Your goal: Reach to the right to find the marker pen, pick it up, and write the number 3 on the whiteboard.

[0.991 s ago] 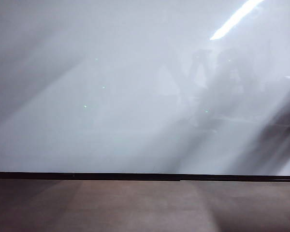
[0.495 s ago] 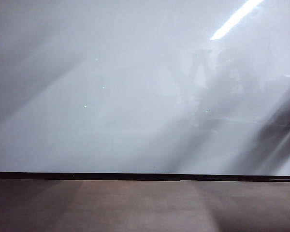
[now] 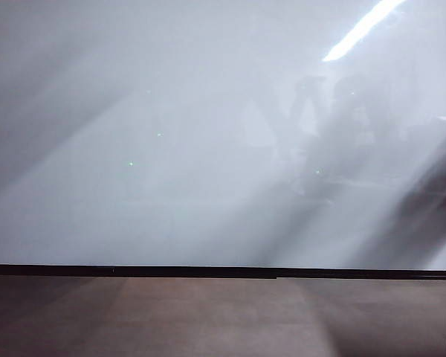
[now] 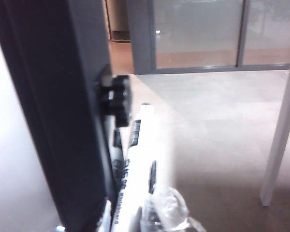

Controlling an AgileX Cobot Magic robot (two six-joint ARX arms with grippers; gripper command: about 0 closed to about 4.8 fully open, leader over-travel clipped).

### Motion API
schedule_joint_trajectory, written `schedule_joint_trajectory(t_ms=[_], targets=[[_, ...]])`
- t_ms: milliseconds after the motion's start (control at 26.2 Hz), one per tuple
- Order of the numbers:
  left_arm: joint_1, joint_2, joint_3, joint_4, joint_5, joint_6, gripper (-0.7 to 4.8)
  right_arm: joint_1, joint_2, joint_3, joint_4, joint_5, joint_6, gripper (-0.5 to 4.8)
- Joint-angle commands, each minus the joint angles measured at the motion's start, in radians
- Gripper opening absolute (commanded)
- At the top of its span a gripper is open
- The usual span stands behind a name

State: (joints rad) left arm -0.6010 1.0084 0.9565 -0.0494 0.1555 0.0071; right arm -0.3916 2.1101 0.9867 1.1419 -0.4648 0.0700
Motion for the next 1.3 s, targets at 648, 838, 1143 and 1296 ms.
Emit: schedule_joint_trajectory(t_ms=[648, 838, 1143, 1296], targets=[[-0.002, -0.002, 0.002, 0.006, 0.006, 0.004, -0.05, 0.002, -0.006, 0.003, 0.006, -0.005, 0.001, 1.47], [-0.002, -0.002, 0.002, 0.006, 0.006, 0.004, -0.05, 0.002, -0.006, 0.003, 0.006, 0.0, 0.001, 1.03], [-0.002, -0.002, 0.002, 0.006, 0.006, 0.004, -0.05, 0.002, -0.006, 0.003, 0.006, 0.0, 0.001, 0.83], [-0.002, -0.002, 0.002, 0.006, 0.006, 0.004, -0.05, 0.002, -0.006, 0.003, 0.006, -0.001, 0.001, 0.83]])
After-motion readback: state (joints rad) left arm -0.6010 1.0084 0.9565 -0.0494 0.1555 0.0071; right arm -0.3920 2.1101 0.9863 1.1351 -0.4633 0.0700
